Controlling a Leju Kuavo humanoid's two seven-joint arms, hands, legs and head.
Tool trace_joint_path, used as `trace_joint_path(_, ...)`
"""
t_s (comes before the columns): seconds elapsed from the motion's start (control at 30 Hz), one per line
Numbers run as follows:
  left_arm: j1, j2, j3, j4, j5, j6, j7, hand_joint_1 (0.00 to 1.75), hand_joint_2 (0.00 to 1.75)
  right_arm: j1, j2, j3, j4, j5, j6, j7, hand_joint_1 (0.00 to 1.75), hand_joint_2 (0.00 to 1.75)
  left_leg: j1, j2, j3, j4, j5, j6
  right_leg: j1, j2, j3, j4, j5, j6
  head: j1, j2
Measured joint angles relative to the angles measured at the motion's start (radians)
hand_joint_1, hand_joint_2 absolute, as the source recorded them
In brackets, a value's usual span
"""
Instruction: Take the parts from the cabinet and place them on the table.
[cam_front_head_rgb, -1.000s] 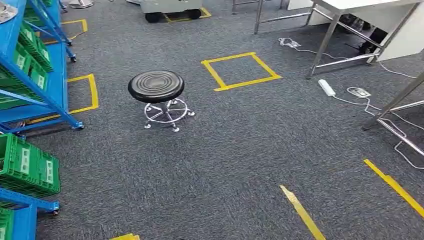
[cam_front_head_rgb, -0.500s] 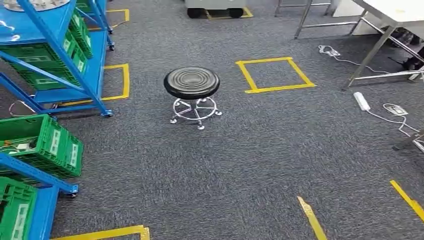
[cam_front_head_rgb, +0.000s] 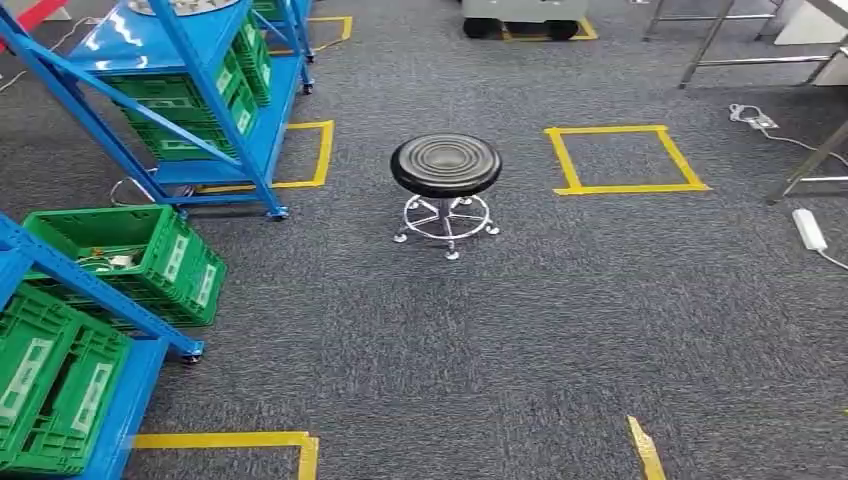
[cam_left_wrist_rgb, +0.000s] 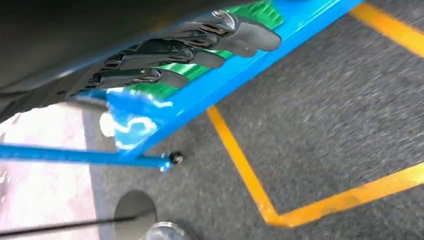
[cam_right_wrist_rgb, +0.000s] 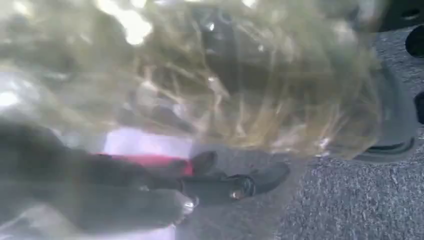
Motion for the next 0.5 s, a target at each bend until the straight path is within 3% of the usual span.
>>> trace_joint_path(0.03, -0.003, 0.0, -0.009, 0.009, 0.022, 0.0, -0.015, 0.0, 0.0, 0.0, 0.0, 0.0, 0.0, 0.0, 0.002, 0.0, 0.0, 0.0, 0.0, 0.002, 0.025, -0.046, 0.032, 0.0, 0.0, -0.01, 0.002, 0.0, -0.003, 0.001, 0.0, 0.0)
trace_joint_path(0.07, -0.009, 0.003, -0.023, 0.018, 0.045, 0.0, -0.032, 0.0, 0.0, -0.001, 0.0, 0.0, 0.0, 0.0, 0.003, 0.0, 0.0, 0.0, 0.0, 0.011, 0.073, -0.135, 0.075, 0.002, 0.0, -0.021, 0.005, 0.0, -0.005, 0.003, 0.0, 0.0)
trace_joint_path(0.1, -0.016, 0.004, -0.031, 0.026, 0.062, 0.0, -0.047, 0.0, 0.0, -0.001, 0.0, 0.0, 0.0, 0.0, 0.005, 0.0, 0.0, 0.0, 0.0, 0.03, 0.125, -0.223, 0.108, 0.004, 0.0, -0.03, 0.01, 0.001, -0.007, 0.006, 0.0, 0.0)
trace_joint_path(0.13, -0.025, 0.006, -0.042, 0.032, 0.079, 0.0, -0.062, 0.0, 0.0, -0.001, 0.0, 0.0, 0.0, 0.0, 0.005, 0.0, 0.0, 0.0, -0.002, 0.074, 0.16, -0.284, 0.109, 0.009, 0.005, -0.039, 0.028, 0.002, -0.01, 0.011, -0.001, 0.0)
trace_joint_path(0.17, -0.038, 0.007, -0.053, 0.042, 0.099, 0.0, -0.076, 0.0, 0.0, 0.001, 0.0, 0.0, 0.0, 0.0, 0.005, 0.0, 0.0, 0.0, -0.007, 0.062, 0.161, -0.292, 0.114, 0.018, 0.01, -0.046, 0.015, 0.007, -0.015, 0.018, 0.0, 0.0)
trace_joint_path(0.27, -0.054, 0.009, -0.095, 0.072, 0.133, -0.001, -0.104, 0.0, 0.0, -0.003, -0.002, -0.004, 0.0, 0.0, 0.01, 0.0, 0.0, 0.0, -0.013, 0.037, 0.154, -0.295, 0.119, 0.033, 0.004, -0.067, 0.034, 0.0, -0.012, 0.032, 0.005, 0.0)
trace_joint_path(0.3, -0.057, 0.009, -0.105, 0.079, 0.14, -0.001, -0.109, 0.0, 0.0, -0.002, -0.004, -0.009, 0.0, 0.0, 0.01, 0.0, 0.0, 0.0, -0.005, 0.032, 0.162, -0.308, 0.127, 0.045, 0.001, -0.054, 0.024, 0.005, -0.023, 0.041, 0.003, 0.0)
trace_joint_path(0.33, -0.061, 0.011, -0.114, 0.083, 0.144, -0.001, -0.114, 0.0, 0.0, -0.001, -0.004, -0.011, -0.001, 0.0, 0.01, 0.0, 0.0, 0.0, -0.006, 0.027, 0.161, -0.309, 0.129, 0.048, -0.001, -0.01, 0.015, 0.029, -0.043, 0.045, 0.009, 0.0)
trace_joint_path(0.37, -0.069, 0.013, -0.121, 0.089, 0.151, -0.001, -0.116, 0.0, 0.0, 0.002, -0.005, -0.012, -0.001, 0.0, 0.01, 0.0, 0.0, 0.0, -0.006, 0.019, 0.158, -0.309, 0.13, 0.052, -0.003, 0.022, -0.015, 0.093, -0.079, 0.046, 0.012, 0.0)
trace_joint_path(0.43, -0.083, 0.011, -0.137, 0.1, 0.167, -0.001, -0.126, 0.0, 0.0, 0.006, -0.005, -0.013, -0.001, 0.0, 0.009, -0.002, 0.0, 0.0, -0.007, 0.0, 0.155, -0.308, 0.13, 0.054, -0.004, 0.039, -0.1, 0.262, -0.147, 0.05, 0.013, 0.0)
trace_joint_path(0.47, -0.089, 0.011, -0.146, 0.106, 0.174, -0.001, -0.129, 0.0, 0.0, 0.008, -0.005, -0.013, -0.001, 0.0, 0.008, -0.002, 0.0, 0.0, -0.007, -0.011, 0.156, -0.308, 0.13, 0.054, -0.004, 0.041, -0.134, 0.322, -0.158, 0.05, 0.014, 0.0)
trace_joint_path(0.5, -0.091, 0.011, -0.151, 0.111, 0.175, -0.001, -0.131, 0.0, 0.0, 0.011, -0.005, -0.014, -0.001, 0.0, 0.008, -0.002, 0.0, 0.0, -0.007, -0.021, 0.158, -0.308, 0.13, 0.054, -0.004, 0.041, -0.143, 0.327, -0.142, 0.05, 0.013, 0.0)
